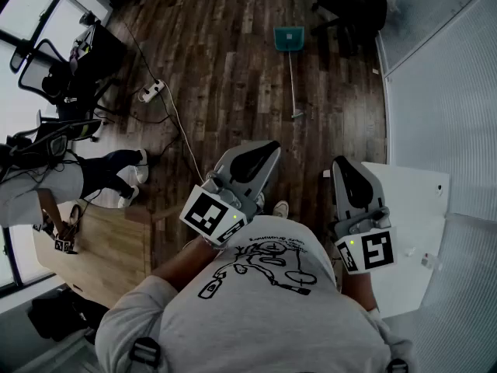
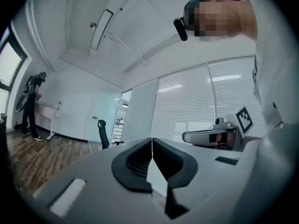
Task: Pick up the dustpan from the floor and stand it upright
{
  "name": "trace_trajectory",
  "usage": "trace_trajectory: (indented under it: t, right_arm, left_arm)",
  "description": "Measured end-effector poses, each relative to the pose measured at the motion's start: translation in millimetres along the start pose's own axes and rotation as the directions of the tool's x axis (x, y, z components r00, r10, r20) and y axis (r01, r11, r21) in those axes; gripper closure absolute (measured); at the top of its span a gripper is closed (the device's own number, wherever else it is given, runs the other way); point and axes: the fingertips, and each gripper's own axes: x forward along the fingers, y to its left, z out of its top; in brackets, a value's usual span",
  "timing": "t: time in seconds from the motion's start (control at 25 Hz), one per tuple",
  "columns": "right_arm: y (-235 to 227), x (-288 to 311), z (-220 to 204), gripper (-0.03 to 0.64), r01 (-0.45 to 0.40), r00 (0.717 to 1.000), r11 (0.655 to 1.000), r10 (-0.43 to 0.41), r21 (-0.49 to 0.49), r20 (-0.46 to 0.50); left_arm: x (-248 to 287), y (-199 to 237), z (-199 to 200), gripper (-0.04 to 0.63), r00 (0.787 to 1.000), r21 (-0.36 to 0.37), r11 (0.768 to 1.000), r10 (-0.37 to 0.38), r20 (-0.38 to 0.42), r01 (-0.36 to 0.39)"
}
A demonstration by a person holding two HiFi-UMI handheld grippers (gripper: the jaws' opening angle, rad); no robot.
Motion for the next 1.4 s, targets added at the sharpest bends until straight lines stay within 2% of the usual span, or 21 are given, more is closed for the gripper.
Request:
trace_trajectory:
  t: [0.44, 1.0, 1.4]
  right_arm:
    - [25, 7, 7, 0.600, 0.036, 0.999, 0.998, -0.037, 0.056, 0.019]
    - [104, 42, -1, 0.600, 0.028, 1.000, 0.996, -0.029, 0.080, 0.009]
    - [109, 57, 1, 0.600, 0.027, 1.000, 0.998, -0.028, 0.063, 0.012]
  left_arm:
    - [-27, 10, 3, 0.591, 1.000, -0.016, 0.999, -0.027, -0.004, 0.027]
    - [-93, 55, -5, 0.591, 0.998, -0.023, 0.998, -0.051, -0.038, 0.050]
    - [-99, 75, -4, 0.591, 0.999, -0.027, 0.999, -0.037, -0.031, 0.036]
